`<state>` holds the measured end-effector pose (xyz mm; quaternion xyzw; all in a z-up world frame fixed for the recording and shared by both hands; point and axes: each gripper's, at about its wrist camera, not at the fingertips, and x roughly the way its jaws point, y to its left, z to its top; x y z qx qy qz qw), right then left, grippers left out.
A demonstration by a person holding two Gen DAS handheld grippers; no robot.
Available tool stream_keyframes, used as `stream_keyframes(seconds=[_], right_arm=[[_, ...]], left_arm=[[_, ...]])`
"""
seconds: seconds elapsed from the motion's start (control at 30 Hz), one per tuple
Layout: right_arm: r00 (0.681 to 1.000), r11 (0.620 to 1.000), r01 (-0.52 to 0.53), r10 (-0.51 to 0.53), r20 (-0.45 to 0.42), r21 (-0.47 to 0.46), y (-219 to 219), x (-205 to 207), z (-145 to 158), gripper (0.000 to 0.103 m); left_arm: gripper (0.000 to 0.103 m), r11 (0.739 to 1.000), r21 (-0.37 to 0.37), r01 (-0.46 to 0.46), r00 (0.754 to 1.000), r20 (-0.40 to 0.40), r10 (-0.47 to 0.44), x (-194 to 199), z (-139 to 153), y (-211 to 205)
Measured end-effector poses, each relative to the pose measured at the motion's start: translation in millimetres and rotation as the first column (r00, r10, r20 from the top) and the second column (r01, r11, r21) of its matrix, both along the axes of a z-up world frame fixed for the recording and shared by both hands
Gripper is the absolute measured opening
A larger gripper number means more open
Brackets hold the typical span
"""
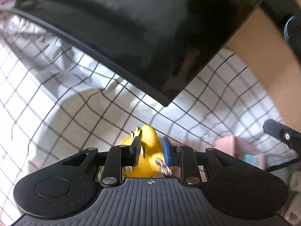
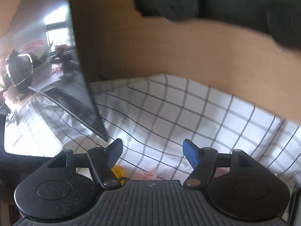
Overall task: Organize soft objects
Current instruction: 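Move the left tool to the yellow rubber duck and grasp it, then lift the duck with the left tool while the right tool grasps the black hair tie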
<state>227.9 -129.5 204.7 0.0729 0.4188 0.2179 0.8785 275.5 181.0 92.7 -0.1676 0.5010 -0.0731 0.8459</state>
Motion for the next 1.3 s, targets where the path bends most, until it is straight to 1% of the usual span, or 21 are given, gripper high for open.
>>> stream_keyframes(seconds=[0.1,0.2,0.23,0.27,0.33,0.37,0.43,0.47,0.53,0.67,0.7,0.77,0.83,0.9,1.0,1.07,1.1,1.13,1.17,1.23,1.3], right_arm=[[0.998,1.000,0.005,-0.003,-0.055,0.030,-6.5,4.4,-26.6,0.071],[0.997,1.000,0.003,-0.002,-0.074,0.018,-9.9,1.6,-42.4,0.071],[0.997,1.000,0.002,-0.001,-0.074,0.012,-11.2,0.5,-46.2,0.071],[0.997,1.000,0.001,0.000,-0.075,0.008,-12.4,0.1,-49.9,0.071],[0.997,1.000,0.005,-0.004,-0.082,0.014,-15.1,0.5,-54.0,0.071],[0.996,1.000,0.008,-0.007,-0.087,0.020,-15.8,1.4,-55.6,0.071],[0.995,0.999,0.011,-0.008,-0.096,0.034,-16.1,2.4,-57.3,0.071],[0.995,0.999,0.009,-0.005,-0.099,0.038,-15.7,2.0,-58.0,0.071],[0.995,0.999,0.000,0.003,-0.100,0.036,-13.8,0.6,-57.7,0.071],[0.994,1.000,-0.015,0.017,-0.106,0.023,-10.5,-0.7,-56.8,0.071],[0.994,1.000,-0.017,0.020,-0.110,0.022,-10.0,-0.5,-57.0,0.071],[0.992,1.000,-0.025,0.027,-0.120,0.014,-7.7,0.5,-58.3,0.071],[0.992,0.999,-0.037,0.036,-0.121,-0.007,-3.1,1.2,-59.6,0.074],[0.993,0.999,-0.037,0.033,-0.116,-0.036,2.0,4.3,-60.4,0.082],[0.986,0.999,-0.038,0.034,-0.165,-0.022,5.6,15.1,-62.6,0.083],[0.969,0.997,-0.065,0.070,-0.237,0.029,9.1,25.3,-65.2,0.083],[0.957,0.996,-0.077,0.088,-0.276,0.048,12.3,30.5,-66.3,0.083],[0.947,0.994,-0.090,0.104,-0.304,0.060,16.6,34.8,-66.9,0.083],[0.938,0.992,-0.106,0.121,-0.325,0.064,22.6,38.7,-67.0,0.083],[0.929,0.989,-0.144,0.146,-0.341,0.032,38.7,44.5,-65.3,0.083],[0.924,0.983,-0.186,0.172,-0.342,-0.006,57.6,48.7,-62.7,0.083]], left_arm=[[0.029,0.995,0.102,0.017,1.000,-0.017,-0.016,15.2,-9.4,-18.8],[0.042,0.971,0.228,0.066,0.998,-0.001,-0.068,21.0,-17.3,-32.0],[0.049,0.964,0.255,0.075,0.997,-0.004,-0.076,21.6,-18.7,-33.3],[0.051,0.960,0.267,0.082,0.997,-0.012,-0.082,22.7,-20.0,-34.3],[0.051,0.957,0.275,0.090,0.996,-0.026,-0.087,22.1,-20.4,-33.5],[0.050,0.958,0.271,0.091,0.996,-0.035,-0.085,23.0,-21.6,-32.9],[0.047,0.972,0.221,0.082,0.995,-0.072,-0.068,26.0,-25.1,-31.3],[0.047,0.979,0.190,0.076,0.994,-0.093,-0.059,27.7,-28.3,-31.1],[0.047,0.985,0.160,0.063,0.993,-0.113,-0.045,29.9,-35.0,-32.7],[0.046,0.990,0.141,0.028,0.993,-0.115,-0.012,33.8,-46.6,-29.2],[0.049,0.991,0.133,0.025,0.993,-0.115,-0.010,34.4,-49.3,-26.2],[0.050,0.995,0.099,0.030,0.994,-0.109,-0.019,35.9,-55.1,-20.0],[0.049,0.999,0.040,0.028,0.993,-0.112,-0.023,36.5,-59.3,-11.7],[0.048,1.000,-0.011,0.019,0.993,-0.119,-0.020,37.6,-62.8,-4.4],[0.047,0.998,-0.066,0.013,0.993,-0.120,-0.021,34.3,-65.8,2.1],[0.039,0.997,-0.076,0.032,0.994,-0.099,-0.040,31.2,-63.3,4.0],[0.037,0.996,-0.070,0.054,0.995,-0.082,-0.060,30.1,-59.9,5.3],[0.031,0.995,-0.051,0.086,0.995,-0.054,-0.089,28.5,-54.2,6.3],[0.030,0.993,-0.016,0.115,0.993,-0.027,-0.116,27.3,-48.8,8.5],[0.029,0.985,0.061,0.159,0.986,0.029,-0.161,25.0,-35.0,14.6],[0.029,0.984,0.069,0.162,0.984,0.059,-0.166,25.6,-25.7,30.2]])
